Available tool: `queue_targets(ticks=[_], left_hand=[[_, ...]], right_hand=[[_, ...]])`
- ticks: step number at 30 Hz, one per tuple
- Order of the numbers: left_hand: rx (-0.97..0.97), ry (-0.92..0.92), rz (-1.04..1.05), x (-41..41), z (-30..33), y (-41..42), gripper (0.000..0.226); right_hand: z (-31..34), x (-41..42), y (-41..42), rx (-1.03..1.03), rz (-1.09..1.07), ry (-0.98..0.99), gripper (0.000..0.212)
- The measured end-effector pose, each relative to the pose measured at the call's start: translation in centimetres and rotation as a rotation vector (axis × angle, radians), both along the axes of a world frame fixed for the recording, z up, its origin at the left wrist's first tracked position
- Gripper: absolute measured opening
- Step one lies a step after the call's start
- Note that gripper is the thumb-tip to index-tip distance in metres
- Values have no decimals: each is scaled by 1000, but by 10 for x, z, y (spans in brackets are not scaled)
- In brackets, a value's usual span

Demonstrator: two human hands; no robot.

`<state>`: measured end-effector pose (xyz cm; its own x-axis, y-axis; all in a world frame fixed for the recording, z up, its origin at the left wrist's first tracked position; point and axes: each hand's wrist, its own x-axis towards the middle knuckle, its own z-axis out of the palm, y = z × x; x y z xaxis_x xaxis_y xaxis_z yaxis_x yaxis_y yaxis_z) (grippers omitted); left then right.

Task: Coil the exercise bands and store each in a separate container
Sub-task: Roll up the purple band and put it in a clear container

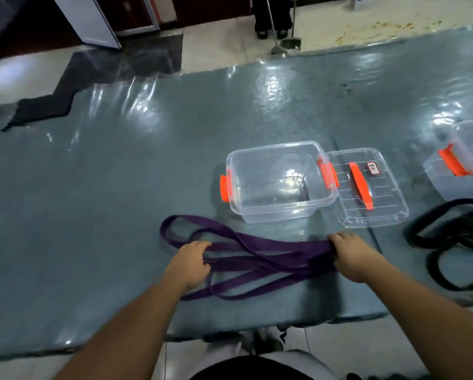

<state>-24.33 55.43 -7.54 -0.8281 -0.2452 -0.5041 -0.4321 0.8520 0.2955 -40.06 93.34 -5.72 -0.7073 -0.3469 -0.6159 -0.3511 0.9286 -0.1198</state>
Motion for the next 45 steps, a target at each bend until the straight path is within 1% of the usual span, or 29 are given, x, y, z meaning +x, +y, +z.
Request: queue_targets(ticks=[3,5,7,10,13,14,16,19,21,23,25,28,30,32,35,39,42,45], left_hand=[[-25,-82,95,-1,-8,-9,60],[-24,-121,153,1,-15,-14,59],[-19,-148,196,3,-21,-19,56],[-9,-144,241,5,-26,-27,46],[-18,-65,328,1,-25,-37,30],[-23,-36,366,0,-25,-43,28],[-11,-18,433,-3,-25,-55,37],[75,-50,496,-10,-27,-71,55],[116,-89,481,-15,-33,-78,56],[112,-92,504,-19,-38,-80,48],[110,-13,605,-21,-39,-79,41],[98,238,722,-23,-28,-78,31],[148,397,730,-26,-13,-75,21],[239,496,676,-30,5,-70,17],[340,647,602,-36,32,-60,33],[403,798,550,-47,80,-37,48],[407,861,438,-58,117,-15,49],[443,908,329,-64,156,14,50]], right_hand=[[-3,10,-8,-32,-24,96,76],[-2,18,-20,-34,27,176,79],[-2,25,-35,-79,79,202,78],[-5,36,-60,-151,128,136,76],[-10,44,-79,-134,136,53,78],[-12,46,-84,-117,127,28,78],[-13,51,-91,-83,112,-10,77],[-14,61,-97,-57,92,-47,73],[-13,68,-100,-60,68,-76,71],[-10,74,-104,-67,43,-97,69],[-6,78,-107,-84,20,-97,67],[6,79,-111,-130,3,-62,62],[17,76,-114,-189,-7,-22,57],[32,69,-121,-274,-24,29,50],[54,59,-134,-455,-65,97,39],[81,45,-142,-716,-219,112,29],[106,32,-138,-897,-285,122,24],[134,20,-132,-1025,-271,110,24]])
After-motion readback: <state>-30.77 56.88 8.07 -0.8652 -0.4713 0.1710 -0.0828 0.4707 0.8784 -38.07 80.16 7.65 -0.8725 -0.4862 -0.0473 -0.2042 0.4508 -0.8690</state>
